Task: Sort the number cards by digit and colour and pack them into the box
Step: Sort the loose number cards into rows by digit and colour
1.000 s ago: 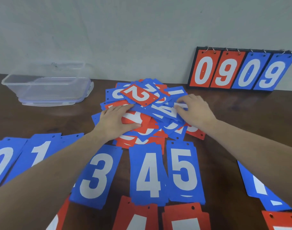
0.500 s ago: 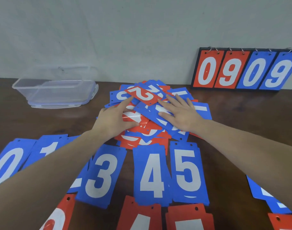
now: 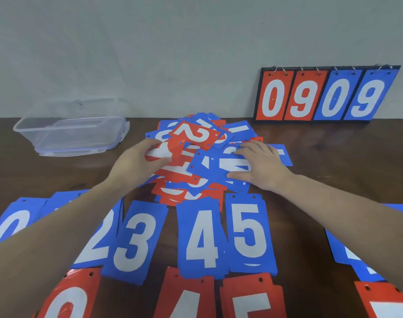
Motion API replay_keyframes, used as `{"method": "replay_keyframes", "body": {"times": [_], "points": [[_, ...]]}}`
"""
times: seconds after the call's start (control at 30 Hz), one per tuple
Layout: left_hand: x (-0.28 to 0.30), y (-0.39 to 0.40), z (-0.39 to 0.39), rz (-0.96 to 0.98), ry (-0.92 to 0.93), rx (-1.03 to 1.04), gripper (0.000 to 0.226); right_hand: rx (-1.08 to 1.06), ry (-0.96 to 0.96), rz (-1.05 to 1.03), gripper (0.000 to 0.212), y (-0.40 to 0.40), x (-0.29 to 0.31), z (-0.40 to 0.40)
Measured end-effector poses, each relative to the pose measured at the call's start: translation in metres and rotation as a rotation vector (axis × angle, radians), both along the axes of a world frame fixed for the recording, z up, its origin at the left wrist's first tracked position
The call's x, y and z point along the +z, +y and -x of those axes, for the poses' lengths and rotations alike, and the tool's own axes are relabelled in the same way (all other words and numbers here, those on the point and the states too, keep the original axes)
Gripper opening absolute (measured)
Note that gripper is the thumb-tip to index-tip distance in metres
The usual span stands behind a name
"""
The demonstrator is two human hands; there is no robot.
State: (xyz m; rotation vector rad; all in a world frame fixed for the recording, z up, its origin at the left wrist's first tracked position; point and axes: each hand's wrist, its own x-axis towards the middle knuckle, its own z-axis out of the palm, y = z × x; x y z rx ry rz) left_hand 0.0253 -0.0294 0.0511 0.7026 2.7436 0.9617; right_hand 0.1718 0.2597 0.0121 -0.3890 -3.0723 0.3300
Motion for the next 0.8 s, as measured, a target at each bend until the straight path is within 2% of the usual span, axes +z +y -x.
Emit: {"method": "replay_keyframes", "body": {"times": [0.07, 0.17, 0.27, 0.37, 0.5, 0.67, 0.8], "points": [[0.001, 0.002, -0.008, -0.032, -0.026, -0.026, 0.051, -0.02, 0.062, 0.023, 0.073, -0.003, 0.006, -0.002], [0.006, 0.007, -0.018, -0.068, -0.052, -0.021, 0.053, -0.03, 0.202, 0.018, 0.042, -0.006, 0.018, -0.005], [0.016, 0.015, -0.028, -0.114, -0.033, -0.002, 0.058, -0.139, 0.229, 0.271, 0.021, -0.005, 0.031, -0.012], [0.027, 0.024, -0.039, -0.207, -0.107, 0.017, 0.062, -0.298, 0.333, 0.571, 0.022, -0.001, 0.044, -0.02], [0.033, 0.042, -0.06, -0.241, -0.142, 0.043, 0.041, -0.466, 0.408, 0.959, 0.021, 0.0, 0.056, -0.042], [0.034, 0.064, -0.094, -0.335, -0.331, 0.067, 0.025, -0.5, 0.362, 1.181, 0.017, 0.005, 0.053, -0.085], [0.028, 0.078, -0.118, -0.485, -0.446, 0.092, 0.018, -0.462, 0.36, 1.25, 0.043, 0.016, 0.047, -0.121]]}}
